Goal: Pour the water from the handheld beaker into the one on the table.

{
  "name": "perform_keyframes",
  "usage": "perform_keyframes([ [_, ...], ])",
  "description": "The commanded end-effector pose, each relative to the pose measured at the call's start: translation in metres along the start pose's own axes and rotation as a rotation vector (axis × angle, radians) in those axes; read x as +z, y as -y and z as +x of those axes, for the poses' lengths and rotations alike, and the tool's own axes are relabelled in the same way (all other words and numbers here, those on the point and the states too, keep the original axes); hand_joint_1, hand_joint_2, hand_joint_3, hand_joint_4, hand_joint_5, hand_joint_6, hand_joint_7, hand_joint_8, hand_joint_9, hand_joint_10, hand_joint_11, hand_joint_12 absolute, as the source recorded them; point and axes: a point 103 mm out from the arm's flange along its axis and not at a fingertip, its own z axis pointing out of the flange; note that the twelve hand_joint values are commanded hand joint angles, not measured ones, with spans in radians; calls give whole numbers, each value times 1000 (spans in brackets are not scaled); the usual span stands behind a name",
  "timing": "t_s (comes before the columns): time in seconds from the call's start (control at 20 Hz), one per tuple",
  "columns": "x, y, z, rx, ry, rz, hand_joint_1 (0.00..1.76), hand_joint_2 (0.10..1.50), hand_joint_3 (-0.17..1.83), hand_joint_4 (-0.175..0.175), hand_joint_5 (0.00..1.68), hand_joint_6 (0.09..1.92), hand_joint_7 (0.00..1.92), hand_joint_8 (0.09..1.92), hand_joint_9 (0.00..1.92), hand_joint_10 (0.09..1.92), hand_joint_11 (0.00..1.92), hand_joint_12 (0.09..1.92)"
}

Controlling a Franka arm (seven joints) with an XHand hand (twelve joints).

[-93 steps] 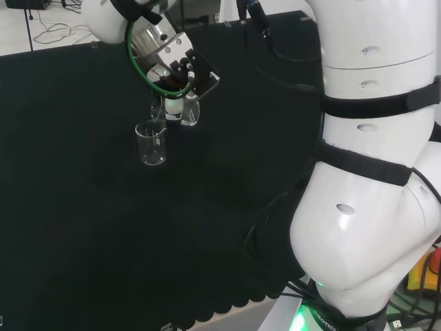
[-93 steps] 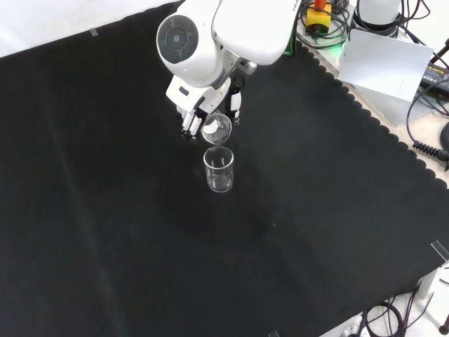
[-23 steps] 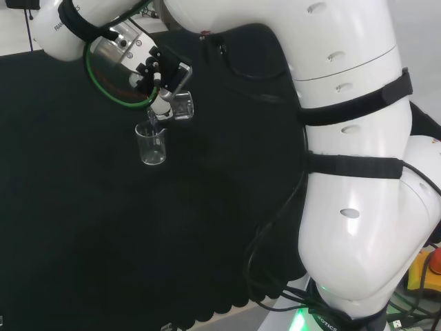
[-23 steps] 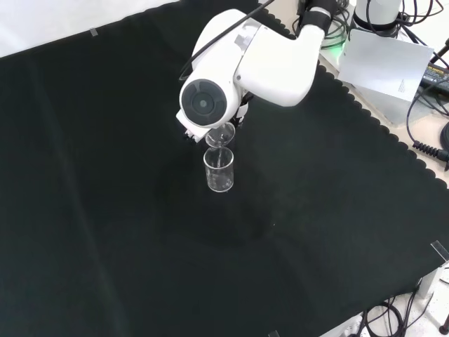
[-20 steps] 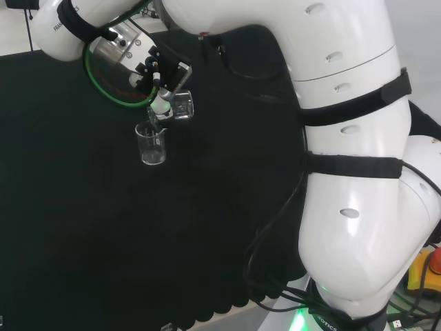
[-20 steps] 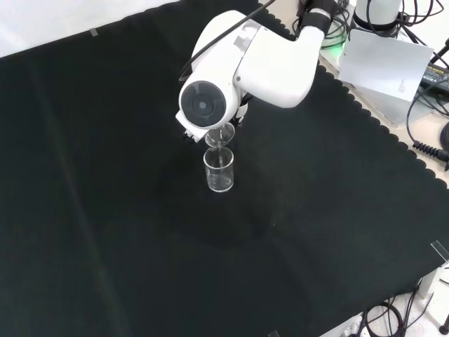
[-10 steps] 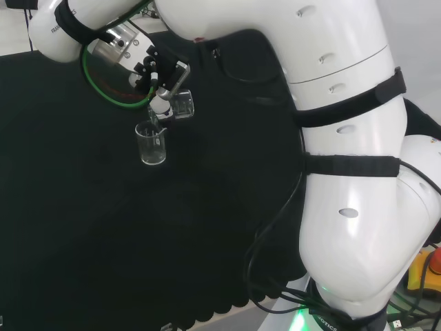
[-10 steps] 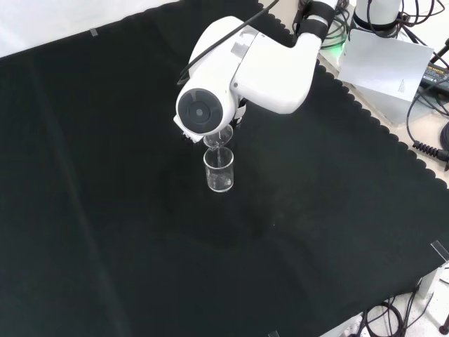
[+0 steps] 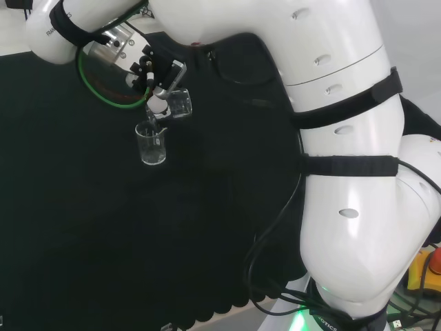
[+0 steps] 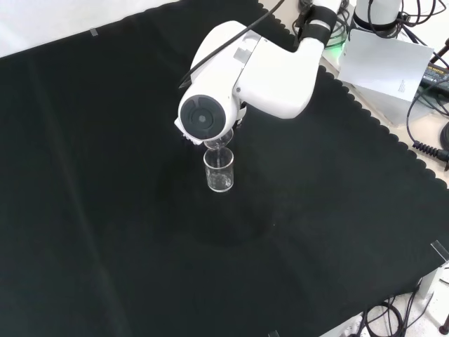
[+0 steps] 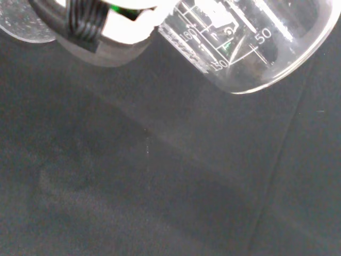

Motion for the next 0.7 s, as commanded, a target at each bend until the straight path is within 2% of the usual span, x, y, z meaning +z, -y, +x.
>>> perform_keyframes([
  [0.05, -3, 0, 2, 1, 10, 10, 1283, 1124, -175, -126, 973, 1022, 1290, 653, 1310, 1035, 1068, 795],
  [0.7, -7, 0, 7, 5, 28, 29, 1284, 1124, -175, -127, 973, 1022, 1292, 650, 1310, 1034, 1068, 794],
])
